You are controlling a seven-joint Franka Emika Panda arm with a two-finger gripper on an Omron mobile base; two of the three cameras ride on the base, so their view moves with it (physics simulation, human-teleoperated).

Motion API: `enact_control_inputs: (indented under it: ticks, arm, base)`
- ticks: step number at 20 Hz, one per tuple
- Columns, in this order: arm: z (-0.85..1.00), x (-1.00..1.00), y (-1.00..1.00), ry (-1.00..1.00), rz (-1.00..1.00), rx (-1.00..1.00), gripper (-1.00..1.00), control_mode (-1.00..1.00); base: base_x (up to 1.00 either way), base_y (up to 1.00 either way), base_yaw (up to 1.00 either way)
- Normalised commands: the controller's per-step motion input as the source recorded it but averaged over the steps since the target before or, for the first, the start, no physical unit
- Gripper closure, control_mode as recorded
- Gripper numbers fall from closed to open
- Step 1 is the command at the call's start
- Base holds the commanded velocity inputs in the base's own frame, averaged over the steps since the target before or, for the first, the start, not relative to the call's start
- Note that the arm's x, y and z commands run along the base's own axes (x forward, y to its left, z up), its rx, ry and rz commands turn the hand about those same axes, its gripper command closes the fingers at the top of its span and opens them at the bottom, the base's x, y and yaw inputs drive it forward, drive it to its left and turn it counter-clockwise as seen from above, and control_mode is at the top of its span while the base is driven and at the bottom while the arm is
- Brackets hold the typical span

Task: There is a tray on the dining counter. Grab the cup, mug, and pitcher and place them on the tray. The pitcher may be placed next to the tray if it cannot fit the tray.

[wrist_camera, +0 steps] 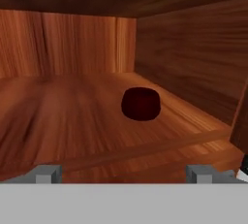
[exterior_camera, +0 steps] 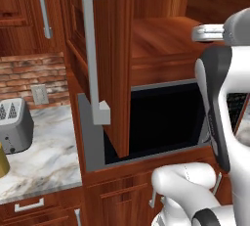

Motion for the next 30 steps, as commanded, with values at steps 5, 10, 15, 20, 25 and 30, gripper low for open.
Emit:
enact_control_inputs:
  ticks: [5, 10, 15, 20, 25, 30]
  arm:
    - [-0.11, 0.19, -0.11, 0.00, -0.19, 0.05, -1.00, -1.00]
    - [-0.07, 0.30, -0.16, 0.00, -0.15, 0.07, -1.00, -1.00]
    - [-0.09, 0.22, -0.12, 0.00, -0.06, 0.10, -1.00, -1.00]
    - [-0.10, 0.28, -0.05, 0.00, -0.02, 0.06, -1.00, -1.00]
    - [-0.04, 0.48, -0.03, 0.00, 0.00, 0.02, -1.00, -1.00]
    - [-0.06, 0.51, -0.02, 0.00, 0.00, 0.01, -1.00, -1.00]
  base:
    - [0.00, 0.00, 0.00]
    - [0.00, 0.00, 0.00]
    - [0.00, 0.00, 0.00]
    - [0.00, 0.00, 0.00]
    - [0.00, 0.00, 0.00]
    - [0.00, 0.00, 0.00]
